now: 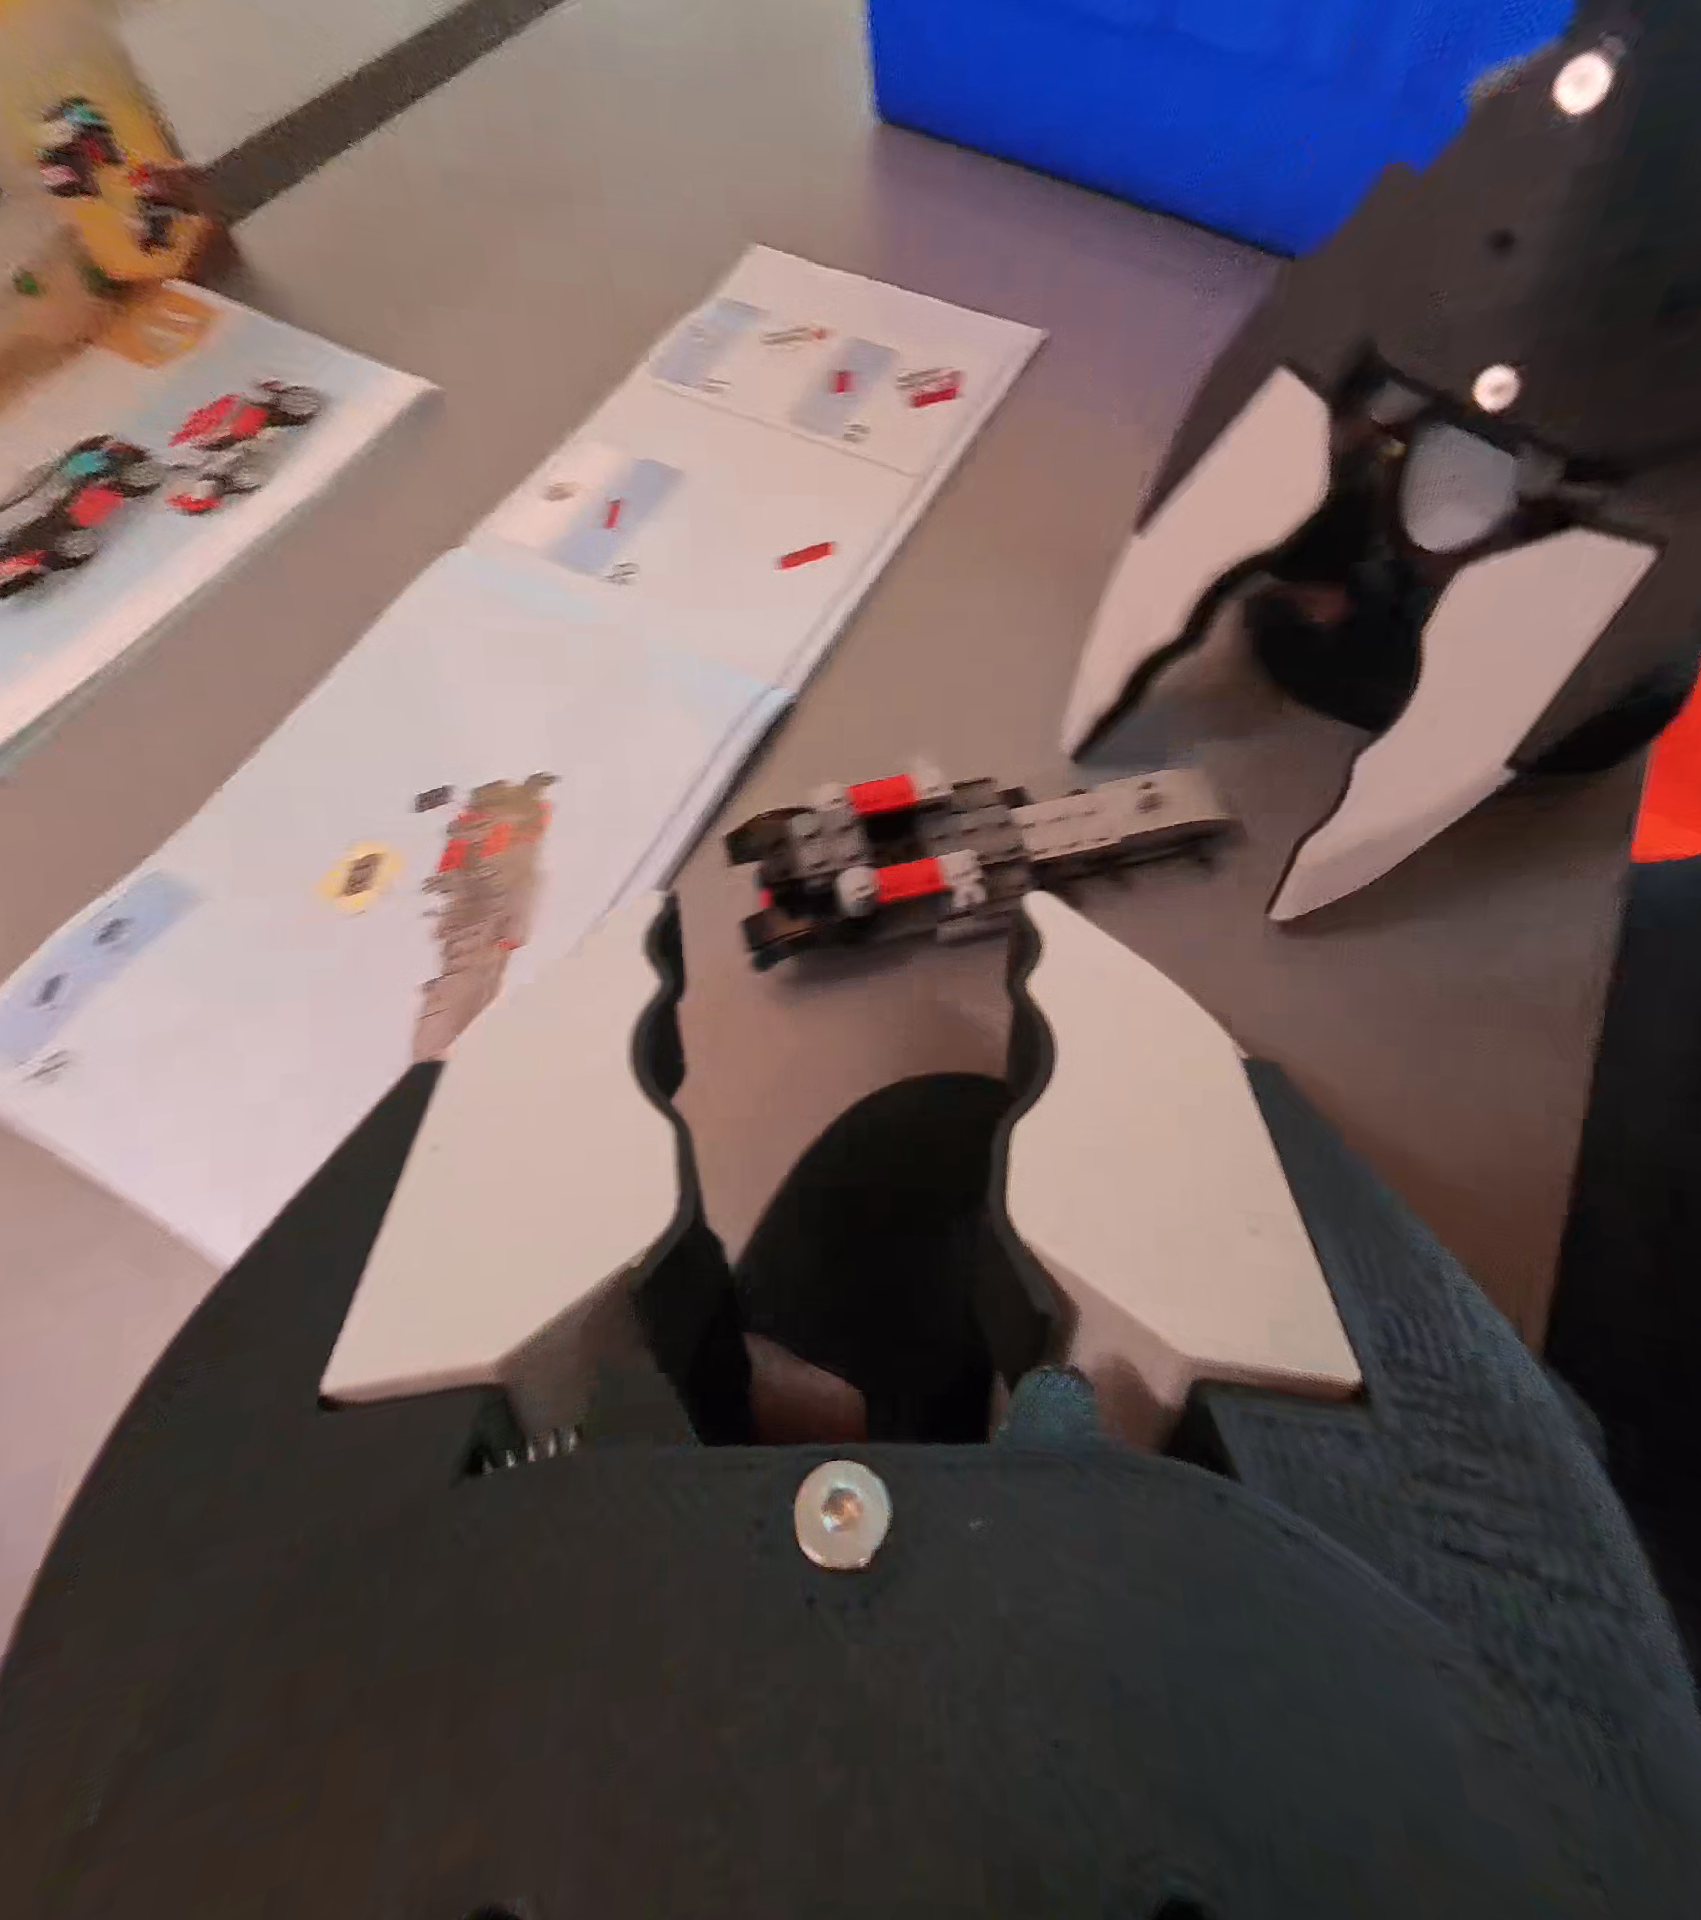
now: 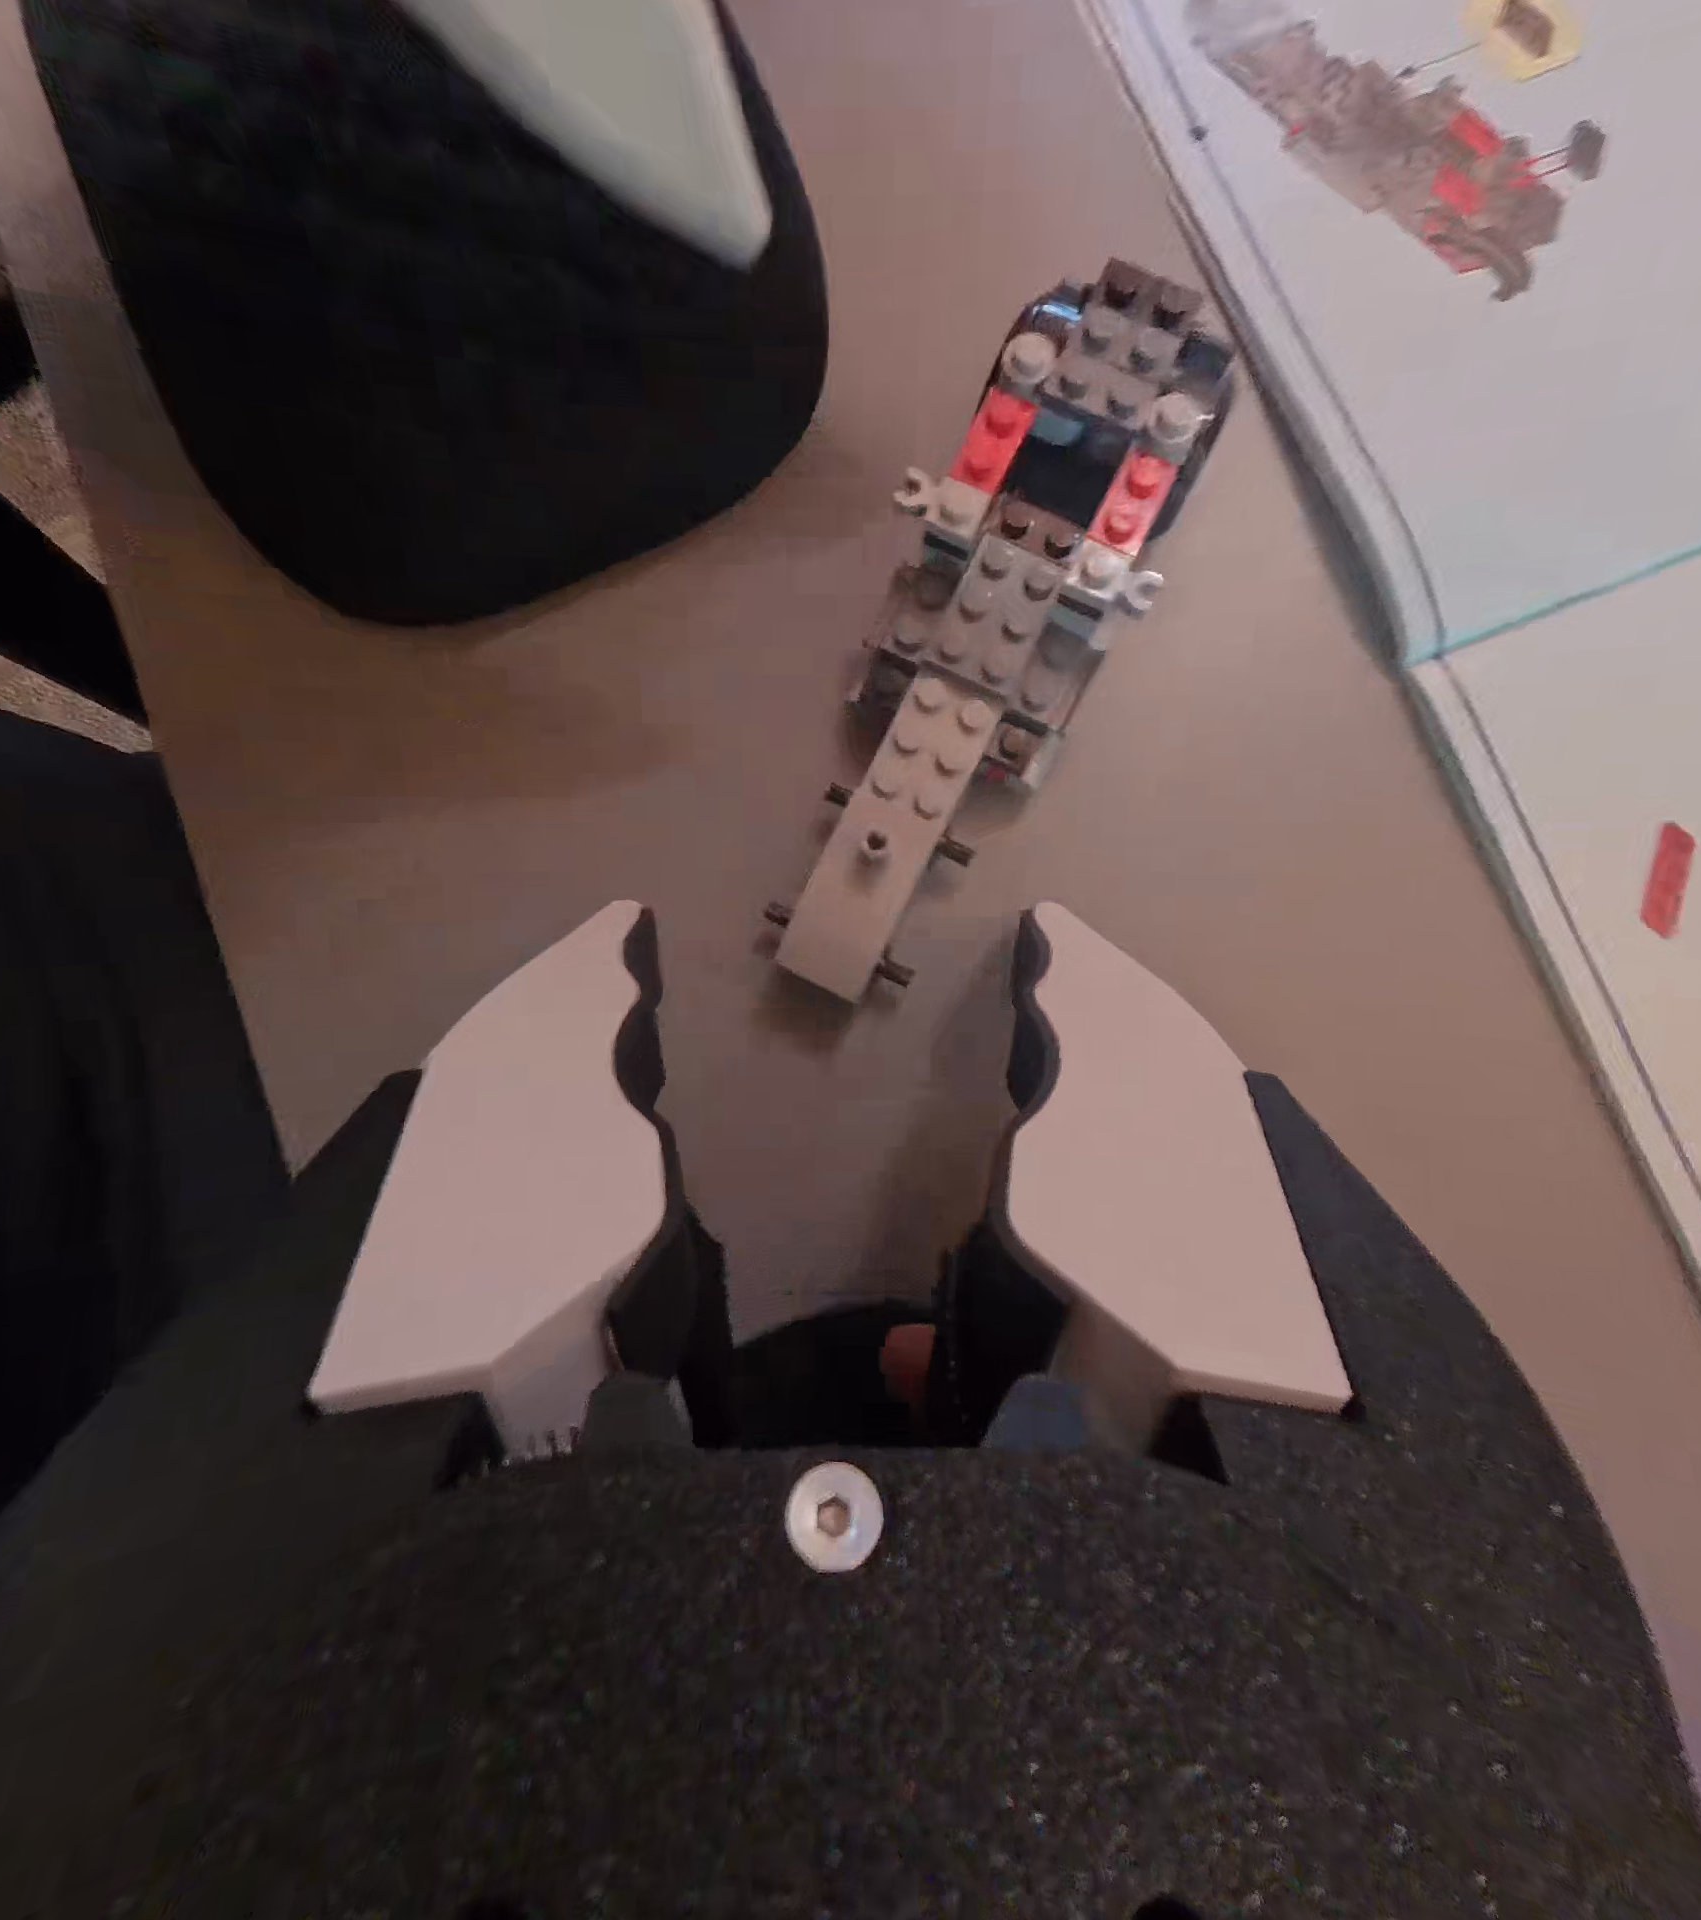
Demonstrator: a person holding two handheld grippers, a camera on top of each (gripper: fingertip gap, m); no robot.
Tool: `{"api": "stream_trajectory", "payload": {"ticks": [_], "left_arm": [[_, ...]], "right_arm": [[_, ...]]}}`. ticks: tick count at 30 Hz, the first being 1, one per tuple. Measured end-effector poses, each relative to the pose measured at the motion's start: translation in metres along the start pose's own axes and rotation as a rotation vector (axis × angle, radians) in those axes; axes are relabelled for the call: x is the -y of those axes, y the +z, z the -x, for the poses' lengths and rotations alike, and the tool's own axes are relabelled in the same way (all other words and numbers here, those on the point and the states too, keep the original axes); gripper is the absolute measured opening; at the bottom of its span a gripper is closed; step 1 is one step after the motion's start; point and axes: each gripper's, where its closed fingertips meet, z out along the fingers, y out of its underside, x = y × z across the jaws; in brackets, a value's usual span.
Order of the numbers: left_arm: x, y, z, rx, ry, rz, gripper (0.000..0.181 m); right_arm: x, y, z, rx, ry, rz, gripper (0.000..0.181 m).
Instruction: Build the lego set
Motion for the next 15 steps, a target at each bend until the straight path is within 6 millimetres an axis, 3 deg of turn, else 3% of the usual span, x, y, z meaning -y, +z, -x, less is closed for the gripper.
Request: {"api": "stream_trajectory", "payload": {"ticks": [2,3,6,10,12,15], "left_arm": [[-0.004,-0.004,0.015,0.008,-0.026,-0.007,0.082],[-0.005,-0.003,0.018,-0.004,-0.051,-0.006,0.088],[-0.009,0.006,0.020,-0.052,-0.079,-0.001,0.092],[-0.015,0.023,0.022,-0.080,-0.022,0.055,0.095],[-0.009,0.027,0.023,-0.087,0.006,0.039,0.099],[0.011,0.029,0.030,-0.067,0.053,-0.069,0.115]], "right_arm": [[0.002,0.004,-0.004,-0.026,-0.093,0.001,0.036],[0.002,0.004,-0.006,-0.011,-0.143,0.010,0.029],[-0.003,-0.002,-0.020,0.043,-0.332,0.029,0.029],[-0.002,-0.006,-0.042,0.109,-0.593,-0.109,0.027],[0.002,-0.006,-0.053,0.132,-0.581,-0.174,0.028],[0.027,-0.021,-0.063,0.186,-0.388,-0.401,0.059]]}}
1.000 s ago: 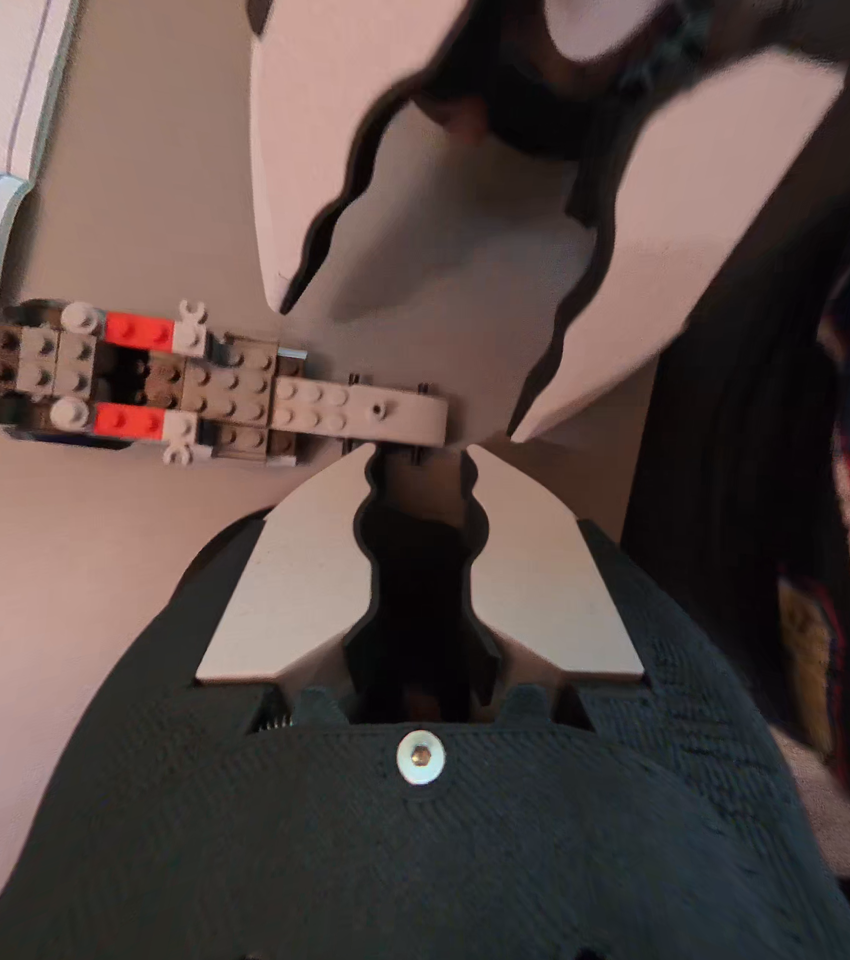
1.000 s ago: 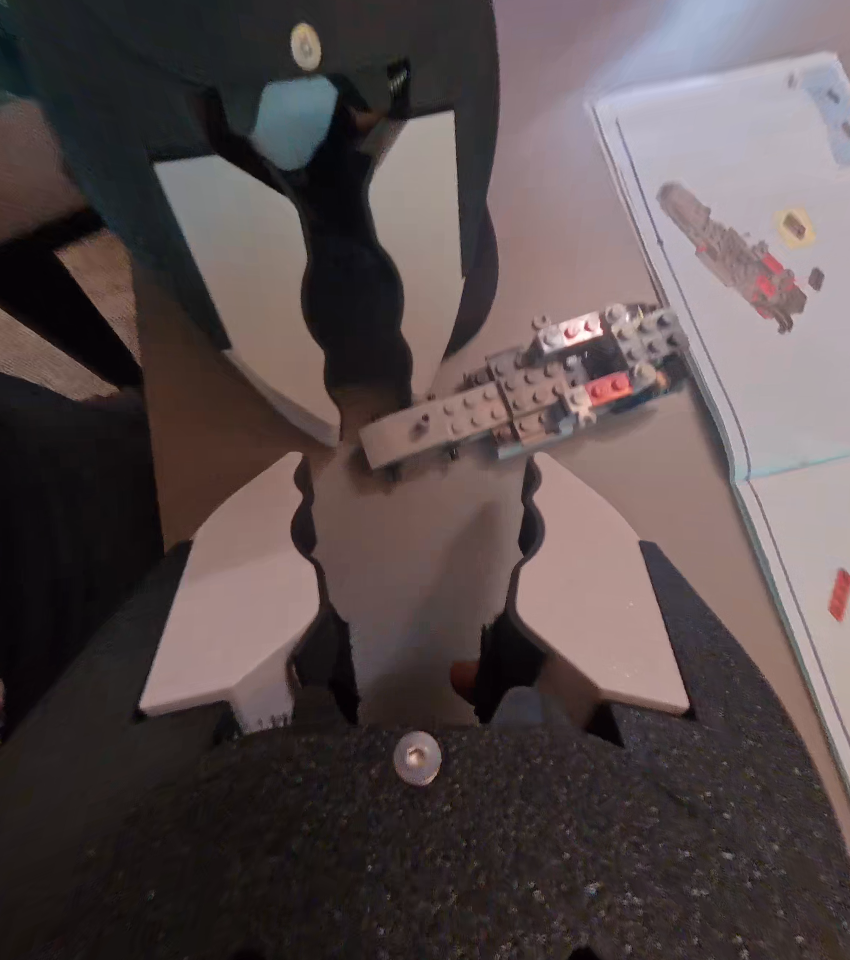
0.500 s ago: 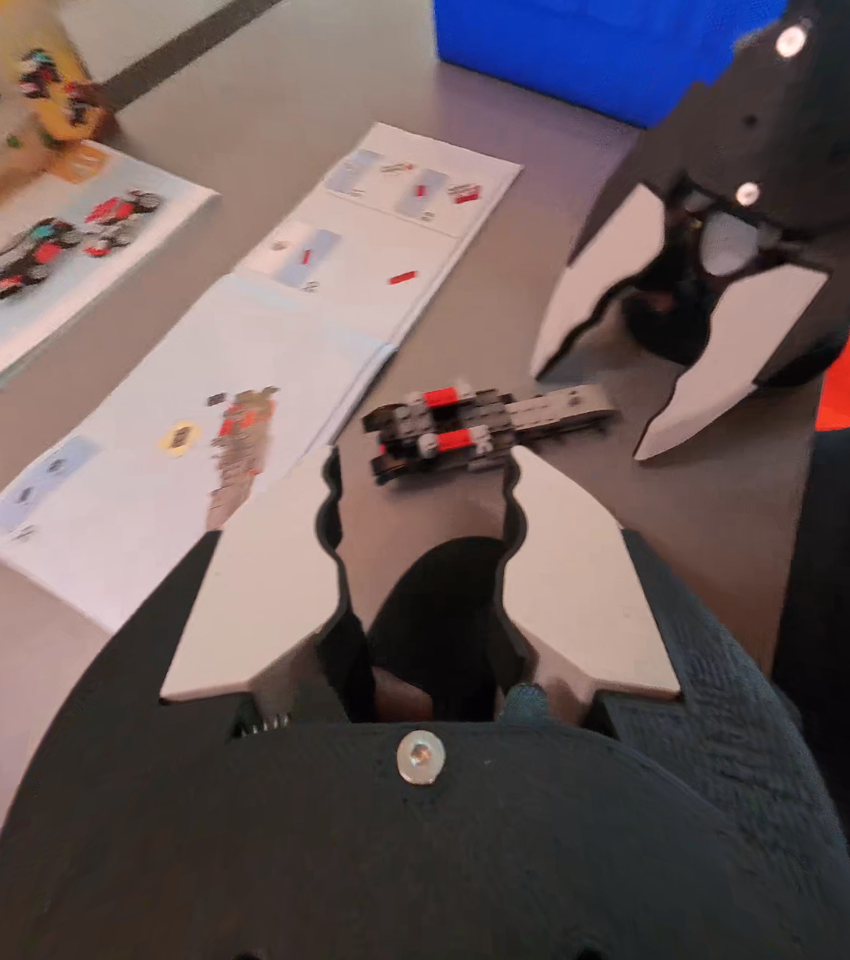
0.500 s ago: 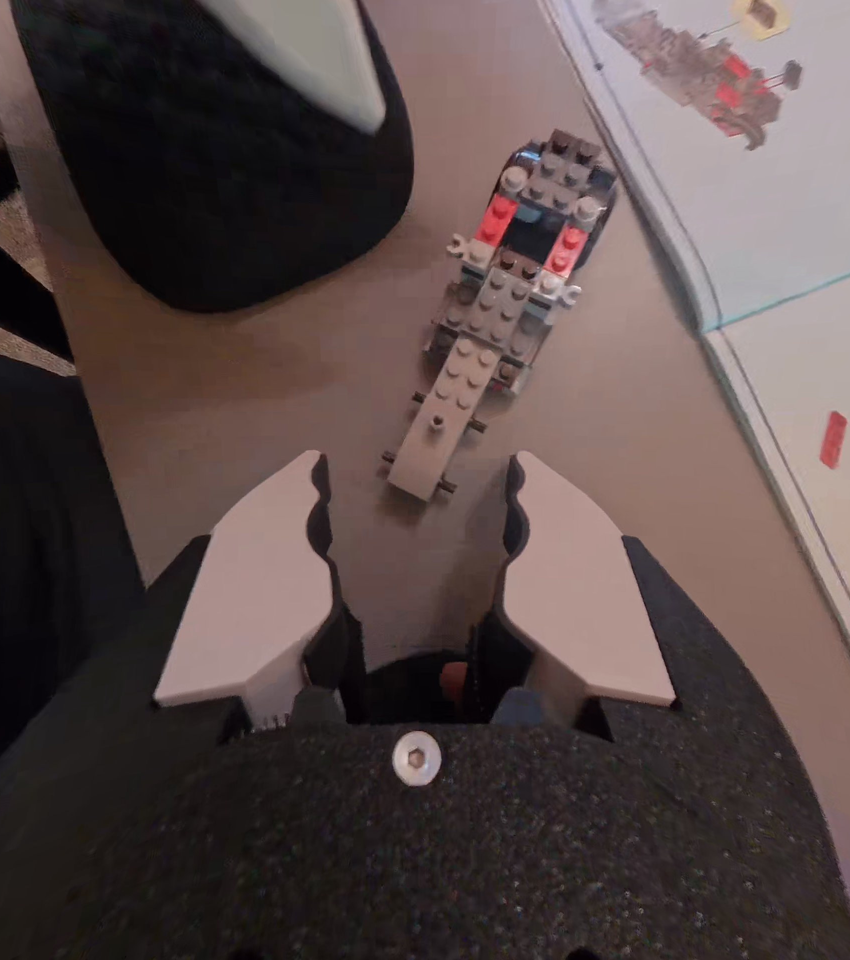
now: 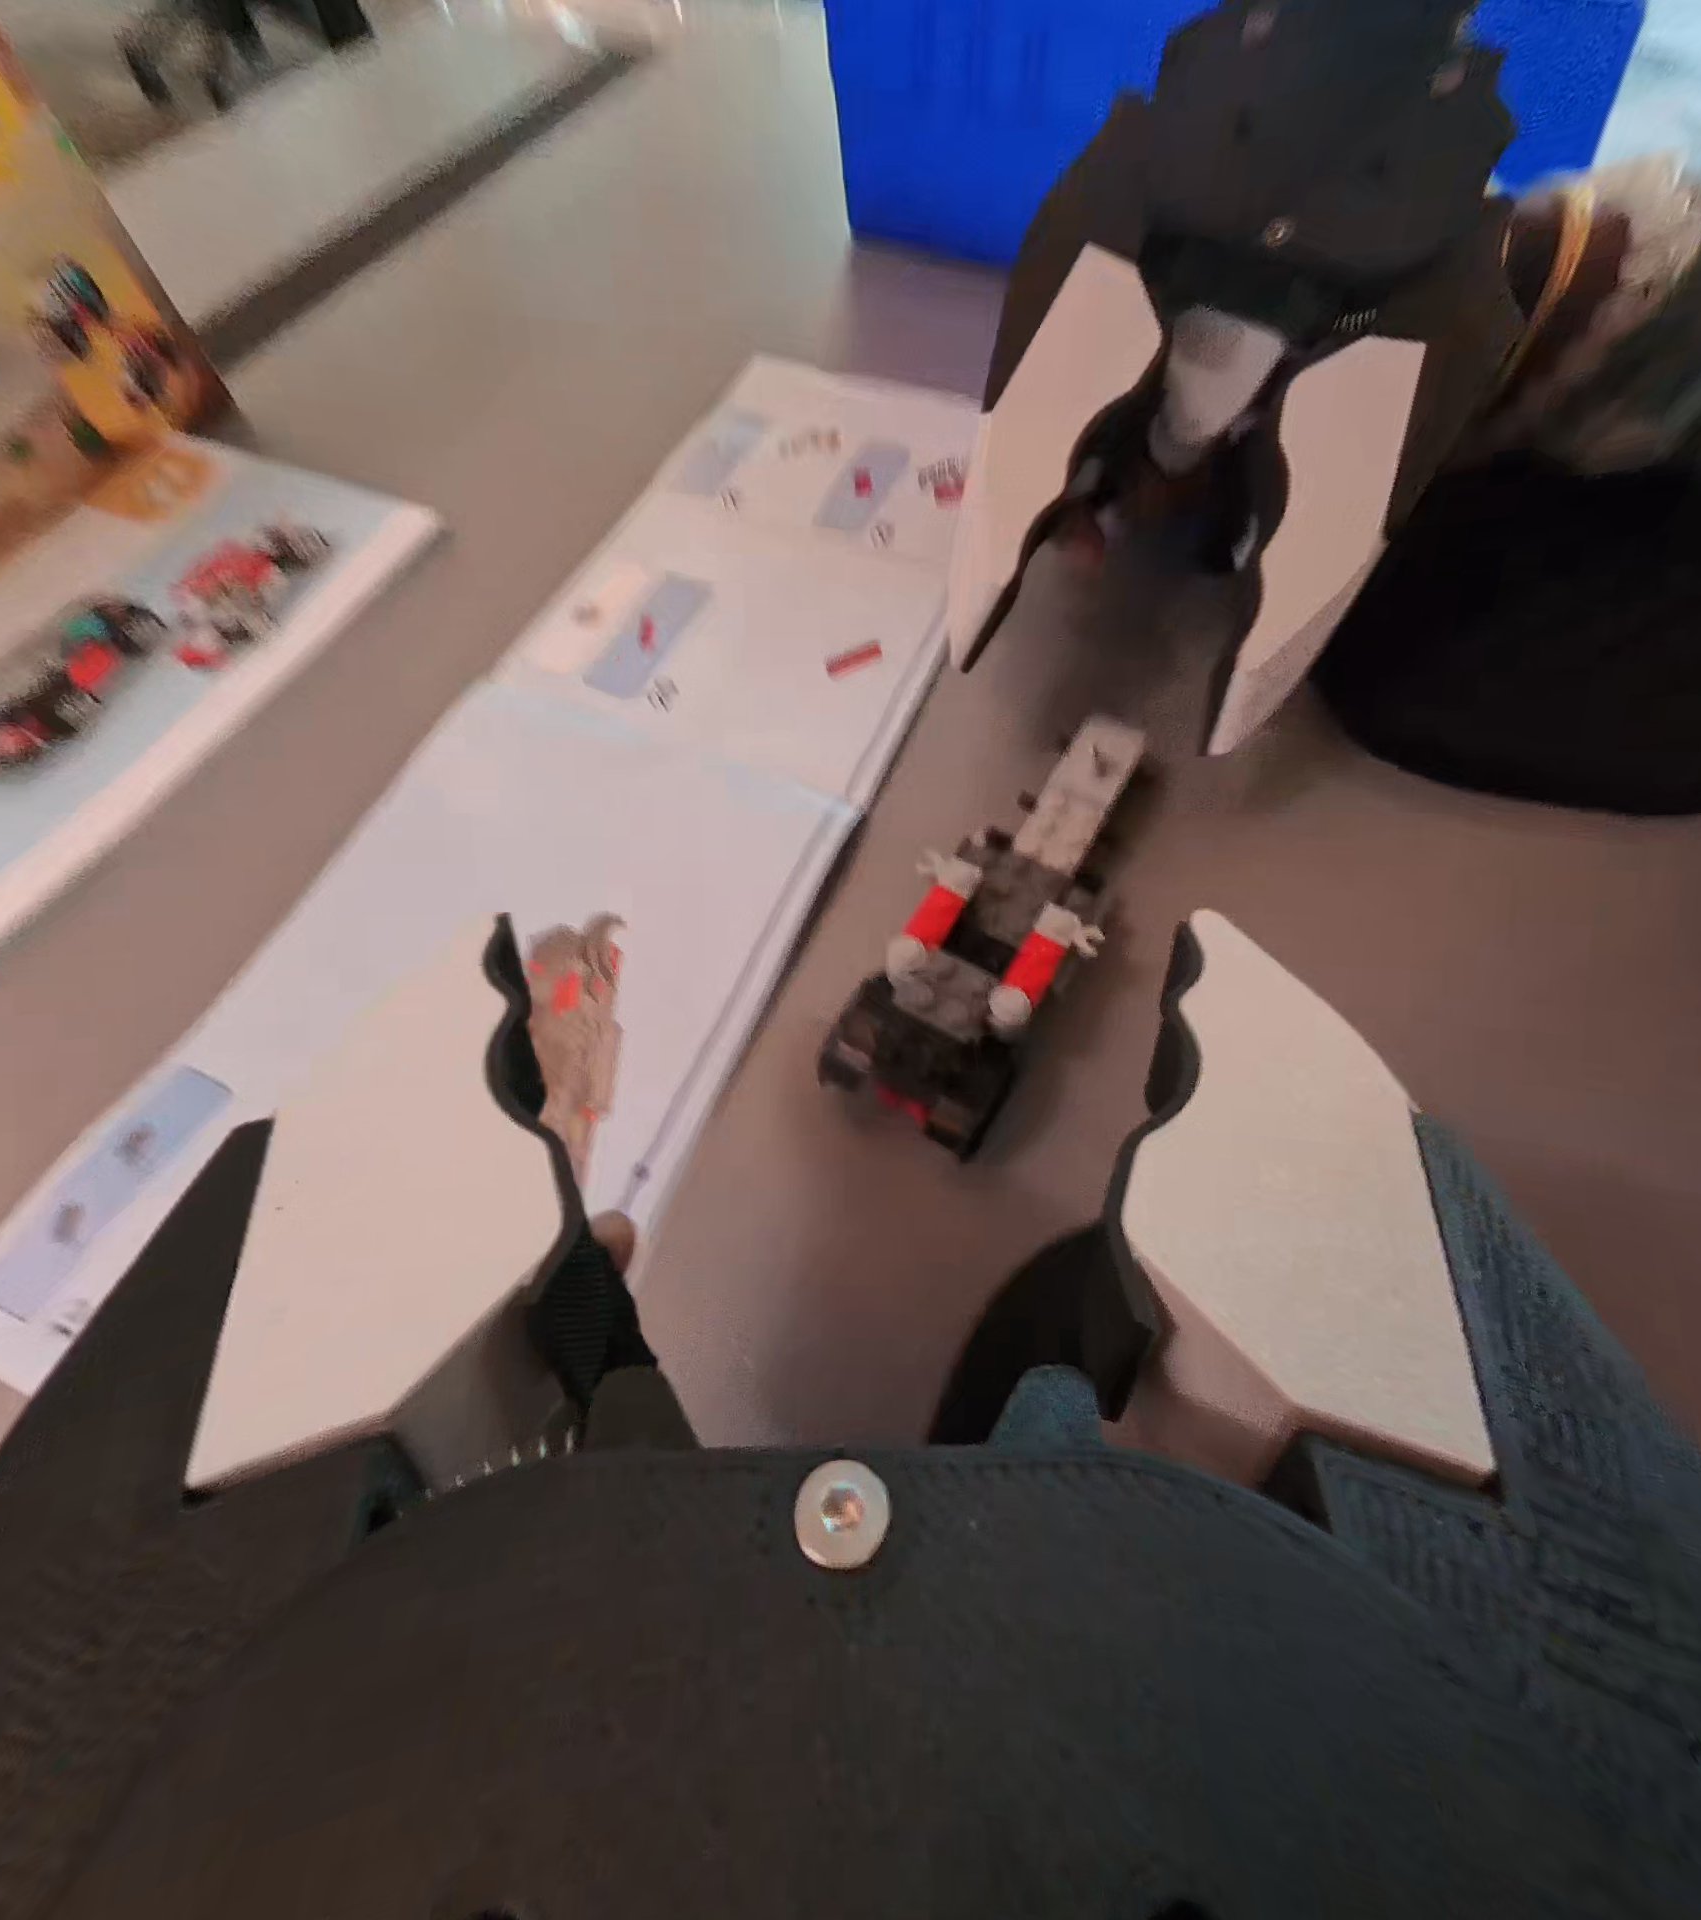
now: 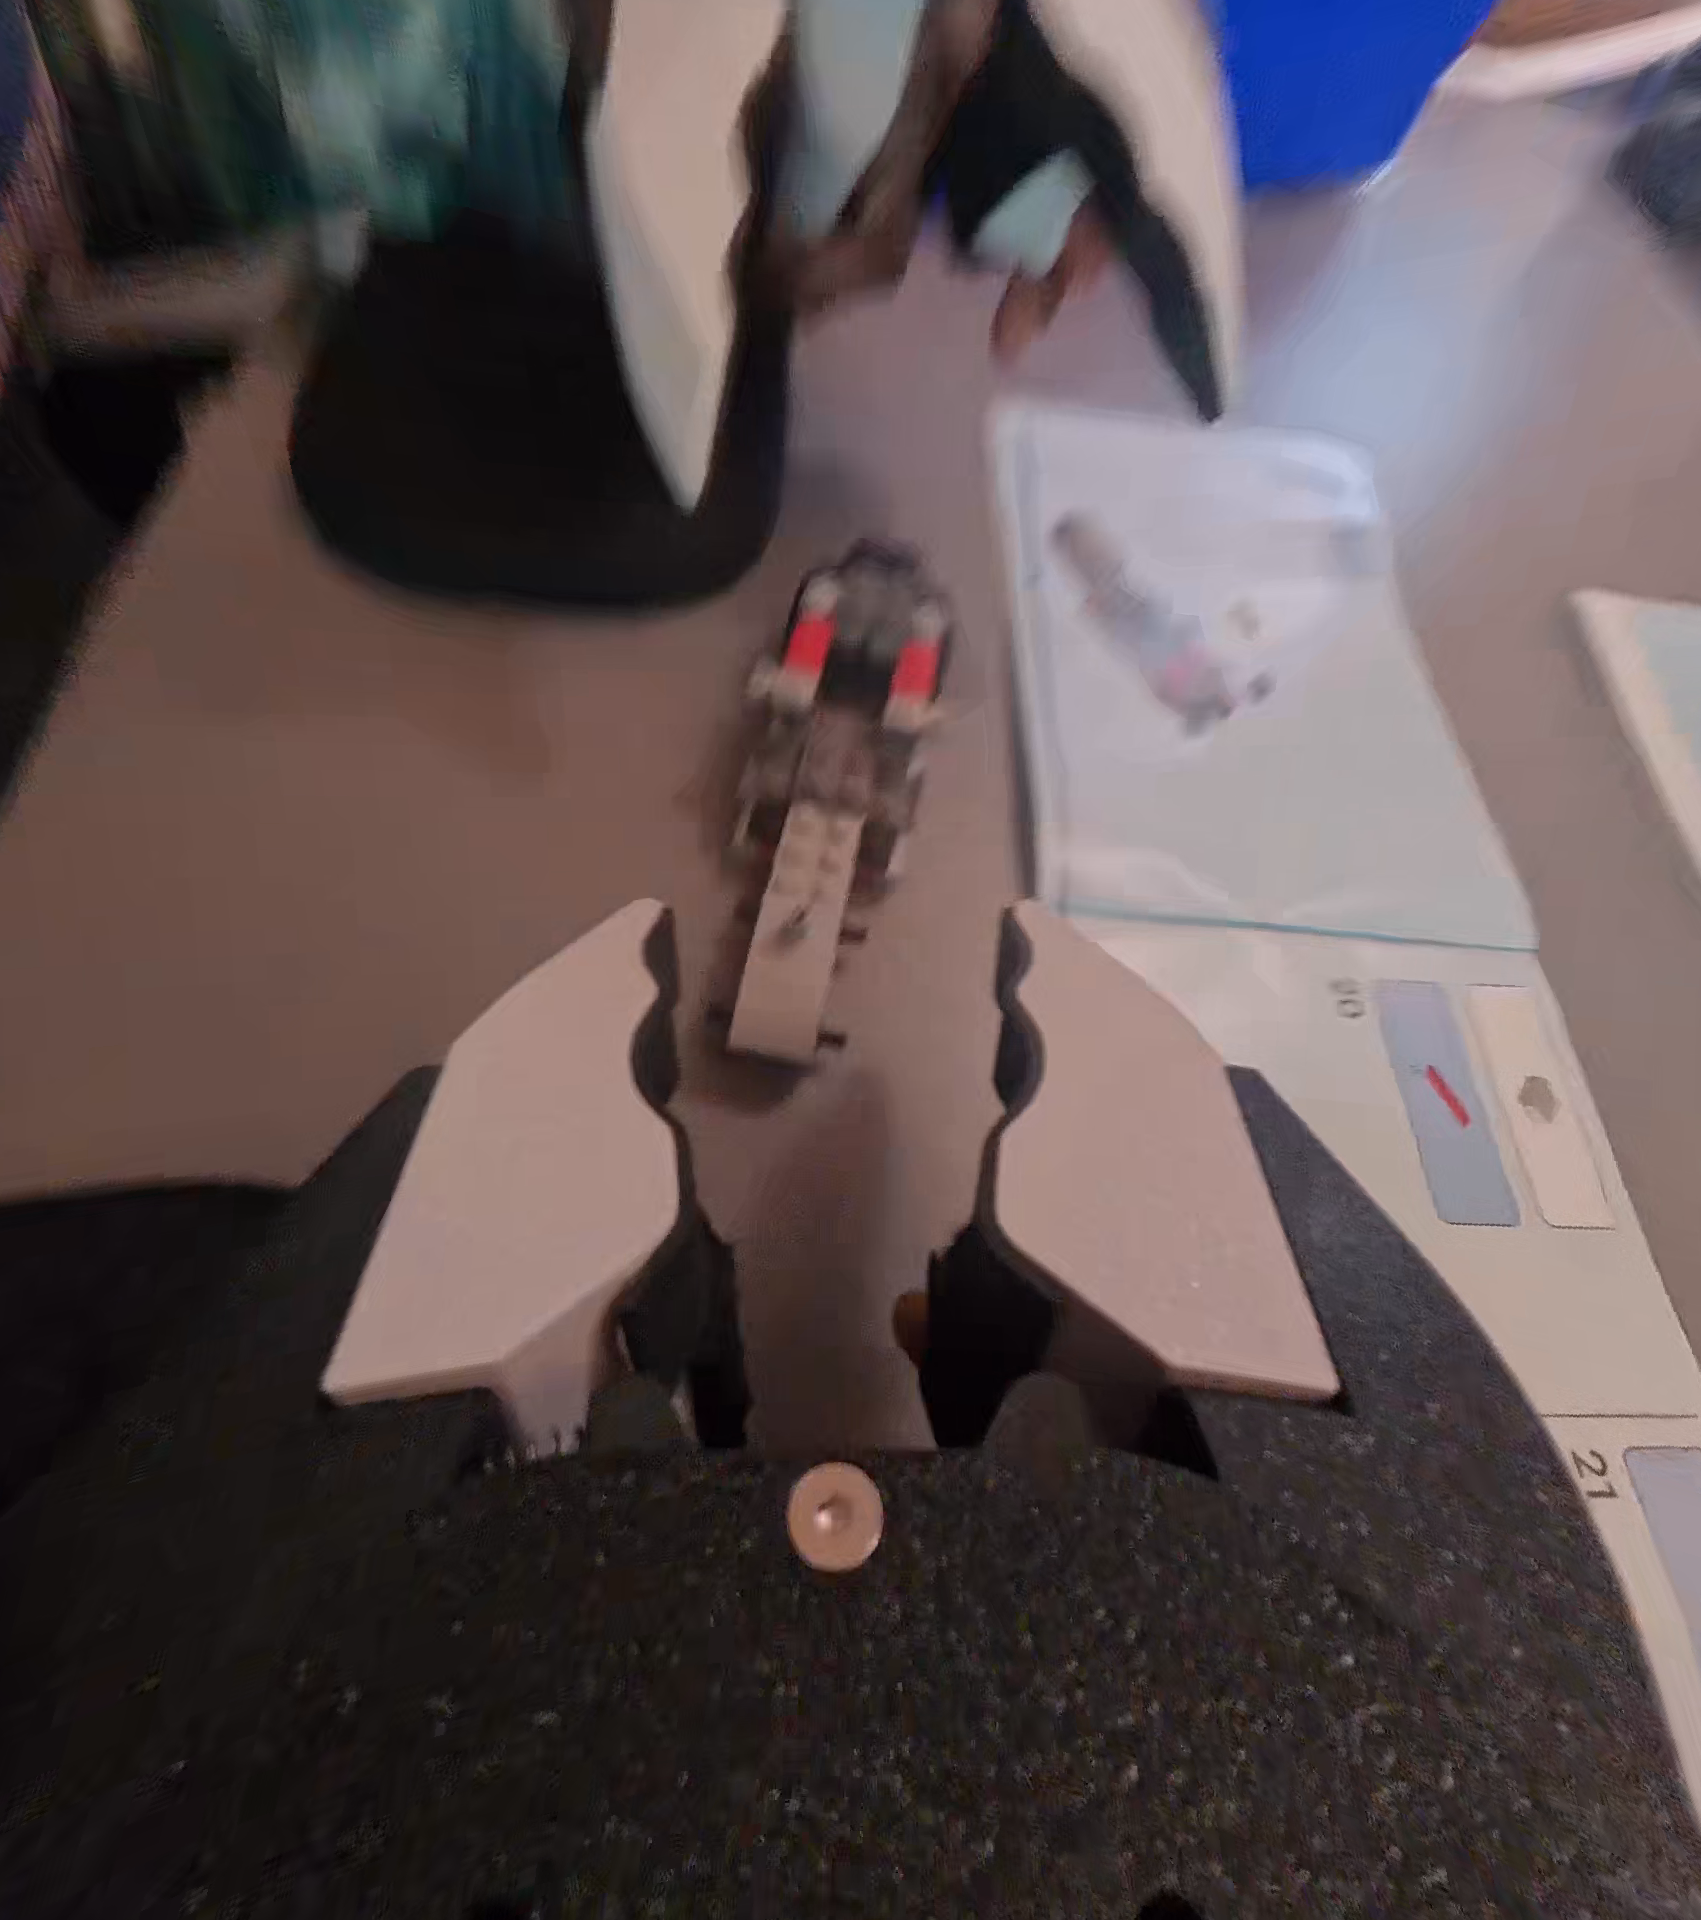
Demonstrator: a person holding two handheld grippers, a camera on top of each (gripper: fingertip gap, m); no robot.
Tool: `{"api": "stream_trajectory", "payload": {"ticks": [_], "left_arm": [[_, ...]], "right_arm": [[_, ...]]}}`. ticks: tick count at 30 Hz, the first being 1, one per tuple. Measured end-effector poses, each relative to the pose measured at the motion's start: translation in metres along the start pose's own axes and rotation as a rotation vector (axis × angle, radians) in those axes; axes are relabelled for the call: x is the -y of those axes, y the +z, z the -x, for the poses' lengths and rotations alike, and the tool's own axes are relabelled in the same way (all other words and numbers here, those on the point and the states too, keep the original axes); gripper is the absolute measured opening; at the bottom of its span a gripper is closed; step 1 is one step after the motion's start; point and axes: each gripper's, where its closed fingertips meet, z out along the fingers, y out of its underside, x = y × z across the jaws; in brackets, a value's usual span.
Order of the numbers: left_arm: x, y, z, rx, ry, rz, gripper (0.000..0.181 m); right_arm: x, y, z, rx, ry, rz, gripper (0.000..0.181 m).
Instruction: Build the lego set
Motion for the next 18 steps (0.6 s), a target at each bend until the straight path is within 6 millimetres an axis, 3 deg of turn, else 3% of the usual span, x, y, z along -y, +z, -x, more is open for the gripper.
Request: {"api": "stream_trajectory", "payload": {"ticks": [3,5,6,8,9,10,11,15,18], "left_arm": [[0.031,-0.006,0.017,0.112,0.059,-0.254,0.115],[0.051,-0.018,0.018,0.146,0.087,-0.460,0.095],[0.057,-0.025,0.017,0.159,0.119,-0.526,0.083],[0.060,-0.037,0.021,0.236,0.176,-0.589,0.043],[0.057,-0.040,0.024,0.269,0.197,-0.589,0.010],[0.053,-0.040,0.026,0.285,0.206,-0.571,0.000],[0.048,-0.039,0.029,0.292,0.196,-0.544,0.000],[0.034,-0.035,0.048,0.377,0.139,-0.442,0.001],[0.017,-0.030,0.064,0.462,0.105,-0.326,0.005]], "right_arm": [[0.034,-0.031,-0.032,-0.151,0.148,-0.328,0.086],[0.046,-0.059,-0.055,-0.305,0.168,-0.504,0.102],[0.046,-0.070,-0.062,-0.373,0.153,-0.547,0.102],[0.036,-0.082,-0.075,-0.491,0.122,-0.533,0.082],[0.033,-0.085,-0.076,-0.515,0.078,-0.517,0.055],[0.031,-0.088,-0.076,-0.540,0.036,-0.496,0.021],[0.028,-0.091,-0.078,-0.568,0.025,-0.472,0.004],[0.001,-0.081,-0.090,-0.599,0.128,-0.297,0.004],[-0.048,-0.063,-0.094,-0.583,0.299,0.028,0.005]]}}
